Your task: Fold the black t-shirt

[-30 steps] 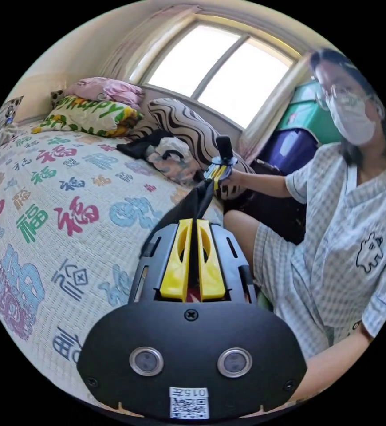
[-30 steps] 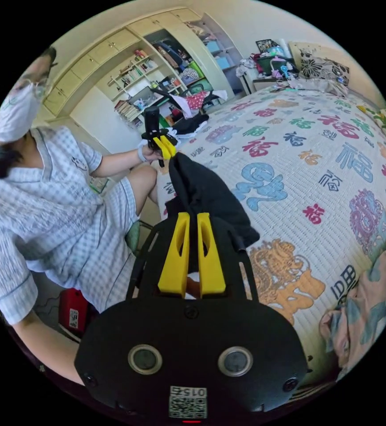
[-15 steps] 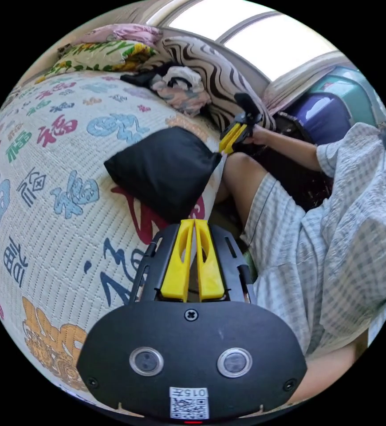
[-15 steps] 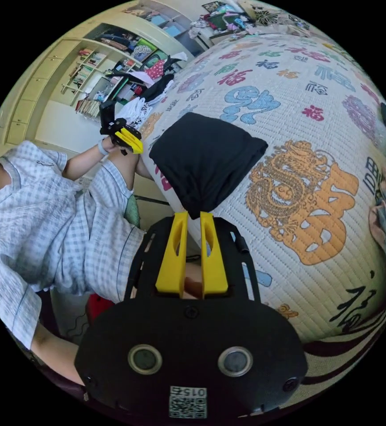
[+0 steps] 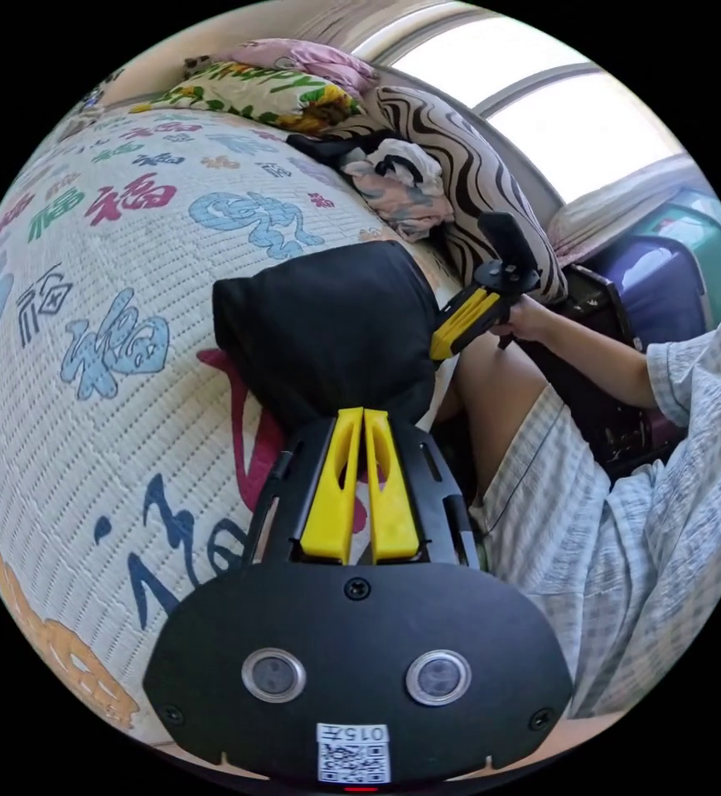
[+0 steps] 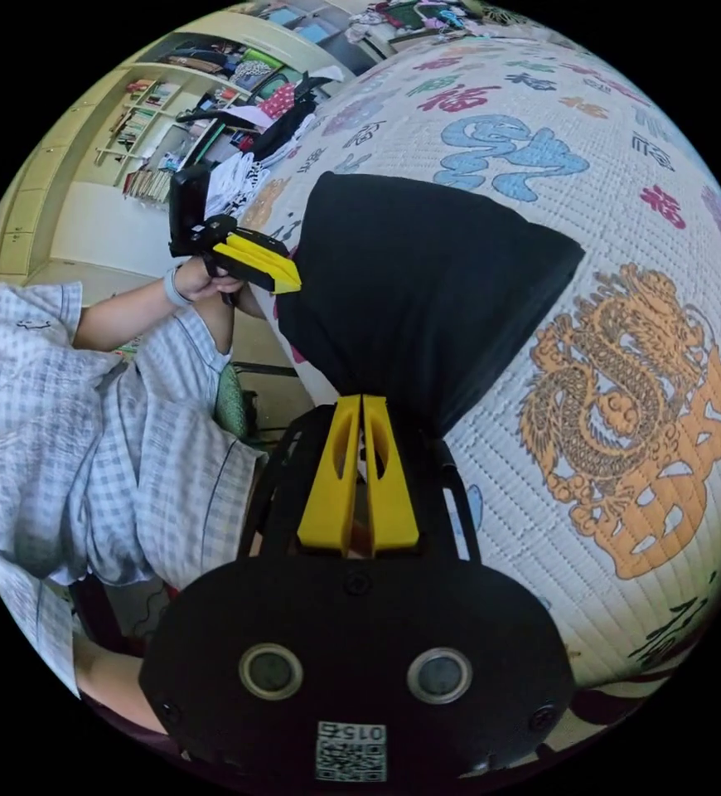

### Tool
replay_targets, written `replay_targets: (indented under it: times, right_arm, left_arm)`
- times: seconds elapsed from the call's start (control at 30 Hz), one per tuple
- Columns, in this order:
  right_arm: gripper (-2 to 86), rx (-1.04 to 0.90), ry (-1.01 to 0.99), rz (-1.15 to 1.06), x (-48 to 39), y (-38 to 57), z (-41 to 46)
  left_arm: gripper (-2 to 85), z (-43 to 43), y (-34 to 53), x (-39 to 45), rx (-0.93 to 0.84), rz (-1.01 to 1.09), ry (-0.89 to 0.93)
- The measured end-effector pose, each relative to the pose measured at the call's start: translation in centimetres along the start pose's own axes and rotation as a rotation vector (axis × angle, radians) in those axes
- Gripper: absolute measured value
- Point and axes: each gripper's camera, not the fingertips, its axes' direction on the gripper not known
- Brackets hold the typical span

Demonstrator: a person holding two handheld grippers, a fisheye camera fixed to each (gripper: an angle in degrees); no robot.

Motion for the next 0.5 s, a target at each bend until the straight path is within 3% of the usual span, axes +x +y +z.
replay_targets:
  times: [0.13, 0.23, 0.37, 0.5]
  right_arm:
    - [-0.6, 0.009, -0.056, 0.081, 1.9, 0.2, -0.4]
    - [-0.6, 0.159, -0.151, 0.117, 3.3, 1.2, -2.6]
    - [-0.6, 0.296, -0.229, 0.021, 2.6, -1.0, -3.6]
    - [-0.6, 0.032, -0.198, -0.053, 2.0, -6.0, 1.7]
  left_arm:
    - [-0.7, -2.2, -0.1, -1.1, -0.008, -0.031, 0.034]
    - [-0.5, -5.6, 0.3, -2.5, 0.052, -0.115, 0.054]
    - [-0.3, -8.5, -0.9, -1.9, 0.151, -0.066, 0.162]
    - [-0.2, -5.4, -3.3, -0.6, -0.069, 0.028, 0.144]
